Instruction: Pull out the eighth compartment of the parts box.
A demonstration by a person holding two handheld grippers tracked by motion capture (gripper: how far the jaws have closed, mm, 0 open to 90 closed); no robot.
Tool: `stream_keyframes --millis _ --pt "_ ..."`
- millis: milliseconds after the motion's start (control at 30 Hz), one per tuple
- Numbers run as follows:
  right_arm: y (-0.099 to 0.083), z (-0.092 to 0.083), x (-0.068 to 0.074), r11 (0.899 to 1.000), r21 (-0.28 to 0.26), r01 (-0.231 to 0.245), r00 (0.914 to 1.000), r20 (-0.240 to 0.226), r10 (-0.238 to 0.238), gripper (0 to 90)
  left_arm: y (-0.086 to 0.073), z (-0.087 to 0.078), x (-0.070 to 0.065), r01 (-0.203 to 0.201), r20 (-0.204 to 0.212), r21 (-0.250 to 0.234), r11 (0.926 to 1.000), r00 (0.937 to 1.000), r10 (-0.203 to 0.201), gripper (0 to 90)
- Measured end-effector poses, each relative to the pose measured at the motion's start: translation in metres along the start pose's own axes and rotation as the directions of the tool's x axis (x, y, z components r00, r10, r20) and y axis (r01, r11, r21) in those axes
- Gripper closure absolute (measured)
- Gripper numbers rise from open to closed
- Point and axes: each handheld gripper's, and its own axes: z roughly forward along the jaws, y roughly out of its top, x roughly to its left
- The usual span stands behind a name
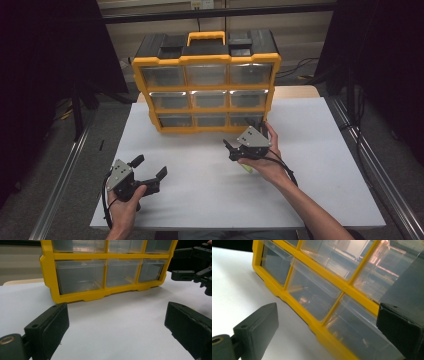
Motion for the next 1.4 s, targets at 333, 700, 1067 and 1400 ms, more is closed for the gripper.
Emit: stream_keyframes --millis 333,700,1067,1400 --pt "0.01 0.013 0.007 0.99 -0.008 0.142 0.9891 0.04 -0.142 5.4 0.0 0.0 0.0 -0.002 0.004 0.0 1.0 1.0 0.002 5.6" --pt "0.011 0.023 0.014 0.951 -0.014 0.309 0.9478 0.089 -0.306 6.7 0.0 0.0 0.0 -0.005 -0.001 0.005 1.0 1.0 0.005 5.6" --pt "0.008 0.034 0.016 0.87 0.012 0.493 0.8571 0.163 -0.489 11.8 0.0 0.001 0.0 -0.004 -0.001 0.004 1.0 1.0 0.004 5.6" --pt "0.005 0.043 0.022 0.783 0.04 0.621 0.7631 0.199 -0.615 24.6 0.0 0.0 -0.001 -0.005 0.002 0.007 1.0 1.0 0.005 5.6"
